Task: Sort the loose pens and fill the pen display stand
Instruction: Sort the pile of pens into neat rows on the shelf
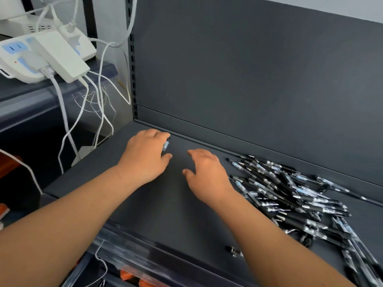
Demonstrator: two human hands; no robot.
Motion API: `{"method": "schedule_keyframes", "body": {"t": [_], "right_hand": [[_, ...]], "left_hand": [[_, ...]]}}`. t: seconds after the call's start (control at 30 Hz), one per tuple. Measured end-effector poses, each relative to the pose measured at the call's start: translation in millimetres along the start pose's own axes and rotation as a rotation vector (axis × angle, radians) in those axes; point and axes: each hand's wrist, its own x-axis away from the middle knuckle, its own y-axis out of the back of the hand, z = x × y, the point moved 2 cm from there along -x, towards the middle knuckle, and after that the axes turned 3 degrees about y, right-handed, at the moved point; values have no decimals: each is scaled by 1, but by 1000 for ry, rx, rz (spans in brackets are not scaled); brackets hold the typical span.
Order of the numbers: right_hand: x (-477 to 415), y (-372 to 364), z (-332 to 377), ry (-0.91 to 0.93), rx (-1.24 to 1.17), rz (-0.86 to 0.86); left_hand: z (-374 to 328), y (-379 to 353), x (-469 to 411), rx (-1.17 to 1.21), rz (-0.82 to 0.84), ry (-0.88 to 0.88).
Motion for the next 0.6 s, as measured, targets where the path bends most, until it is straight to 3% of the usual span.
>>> {"method": "schedule_keyframes", "body": {"t": [0.23,0.6], "right_hand": [[40,44,-53,-14,193,-85],[116,110,-163,-96,377,-140]], "left_hand": [[-65,-8,7,-56,-49,-222],[-195,-39,27,-144,-43,-400]]}}
